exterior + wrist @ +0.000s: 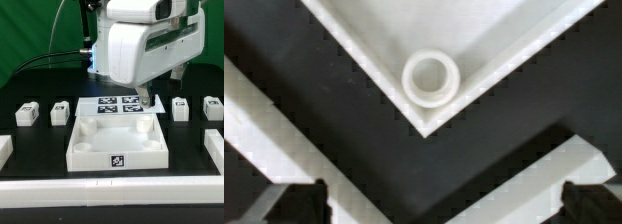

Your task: Assemble one leg

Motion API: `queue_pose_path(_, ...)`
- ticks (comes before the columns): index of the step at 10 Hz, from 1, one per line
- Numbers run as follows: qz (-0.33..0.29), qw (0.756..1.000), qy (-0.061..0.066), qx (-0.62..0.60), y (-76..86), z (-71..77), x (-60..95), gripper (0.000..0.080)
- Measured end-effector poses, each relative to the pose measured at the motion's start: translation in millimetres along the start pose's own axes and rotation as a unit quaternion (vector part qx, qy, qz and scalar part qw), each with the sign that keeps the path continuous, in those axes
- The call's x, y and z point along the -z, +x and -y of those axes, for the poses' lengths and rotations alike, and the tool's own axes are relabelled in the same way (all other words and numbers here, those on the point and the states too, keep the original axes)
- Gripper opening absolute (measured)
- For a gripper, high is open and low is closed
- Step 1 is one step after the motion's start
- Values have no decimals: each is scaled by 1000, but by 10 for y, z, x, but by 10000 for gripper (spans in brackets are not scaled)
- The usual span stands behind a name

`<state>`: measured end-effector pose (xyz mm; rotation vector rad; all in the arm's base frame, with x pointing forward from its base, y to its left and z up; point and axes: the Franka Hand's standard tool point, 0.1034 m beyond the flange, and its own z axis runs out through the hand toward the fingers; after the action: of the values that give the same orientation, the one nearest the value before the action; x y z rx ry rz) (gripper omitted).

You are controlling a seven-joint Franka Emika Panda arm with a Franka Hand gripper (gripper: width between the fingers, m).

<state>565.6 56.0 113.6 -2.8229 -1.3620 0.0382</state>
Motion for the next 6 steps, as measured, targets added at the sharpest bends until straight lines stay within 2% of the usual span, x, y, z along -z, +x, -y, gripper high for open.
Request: queue_pose_path(6, 0, 1000, 0, 0, -1, 1, -3, 649)
